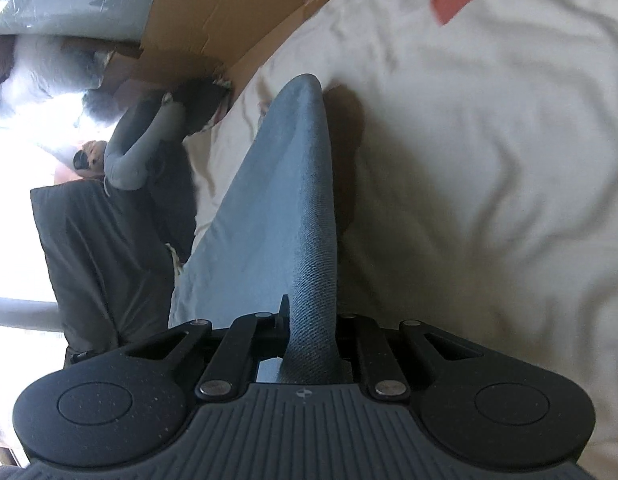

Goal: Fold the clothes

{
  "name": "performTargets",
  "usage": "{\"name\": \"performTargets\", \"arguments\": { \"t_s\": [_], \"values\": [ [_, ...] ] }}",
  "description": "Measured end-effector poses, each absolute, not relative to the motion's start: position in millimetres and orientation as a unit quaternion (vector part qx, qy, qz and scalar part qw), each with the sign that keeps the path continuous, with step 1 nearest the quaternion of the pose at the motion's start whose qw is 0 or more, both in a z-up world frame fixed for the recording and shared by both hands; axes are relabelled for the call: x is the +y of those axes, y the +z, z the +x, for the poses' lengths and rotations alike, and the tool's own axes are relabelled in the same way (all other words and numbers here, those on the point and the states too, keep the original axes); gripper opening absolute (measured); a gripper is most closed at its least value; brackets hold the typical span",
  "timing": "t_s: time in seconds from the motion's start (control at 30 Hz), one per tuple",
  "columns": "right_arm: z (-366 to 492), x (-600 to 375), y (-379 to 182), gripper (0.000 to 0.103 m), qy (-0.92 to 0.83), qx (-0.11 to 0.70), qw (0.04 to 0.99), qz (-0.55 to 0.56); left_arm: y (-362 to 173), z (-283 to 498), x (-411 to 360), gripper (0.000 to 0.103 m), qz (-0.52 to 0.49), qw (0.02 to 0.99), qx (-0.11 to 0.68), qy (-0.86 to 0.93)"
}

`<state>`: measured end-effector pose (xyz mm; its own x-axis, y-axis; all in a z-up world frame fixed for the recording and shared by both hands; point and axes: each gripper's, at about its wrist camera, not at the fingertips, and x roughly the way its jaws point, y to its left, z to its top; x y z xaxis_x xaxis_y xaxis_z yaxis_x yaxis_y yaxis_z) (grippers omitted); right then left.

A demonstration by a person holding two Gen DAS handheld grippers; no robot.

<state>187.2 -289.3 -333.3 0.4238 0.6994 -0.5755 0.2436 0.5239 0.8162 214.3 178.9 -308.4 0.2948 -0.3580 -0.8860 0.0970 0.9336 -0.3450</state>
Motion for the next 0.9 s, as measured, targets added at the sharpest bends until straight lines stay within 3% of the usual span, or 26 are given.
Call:
{"name": "performTargets", "arguments": {
  "t_s": [0.23,0.33,0.5,0.57,0.8,0.9],
  "values": [
    [159,-321,-322,0.008,0.125,0.498,0.721,0.465,-294,211,180,0.027,-0.102,0.799,0.574,-0.146],
    [151,-331,-315,0.008,0.115,0.488,0.729,0.466,-284,214,181,0.035,-0.096,0.806,0.563,-0.154],
    [141,-344,-331,0.01,0.072,0.508,0.717,0.473,-294,219,191,0.035,-0.104,0.81,0.56,-0.138],
    [140,-343,-341,0.017,0.054,0.527,0.7,0.479,-299,223,196,0.031,-0.105,0.814,0.557,-0.131],
    [135,-349,-345,0.032,0.042,0.551,0.69,0.468,-300,239,198,0.031,-0.101,0.822,0.539,-0.151],
    [129,-350,-350,0.035,0.037,0.567,0.689,0.45,-316,245,202,0.018,-0.095,0.819,0.548,-0.142]
  ]
}}
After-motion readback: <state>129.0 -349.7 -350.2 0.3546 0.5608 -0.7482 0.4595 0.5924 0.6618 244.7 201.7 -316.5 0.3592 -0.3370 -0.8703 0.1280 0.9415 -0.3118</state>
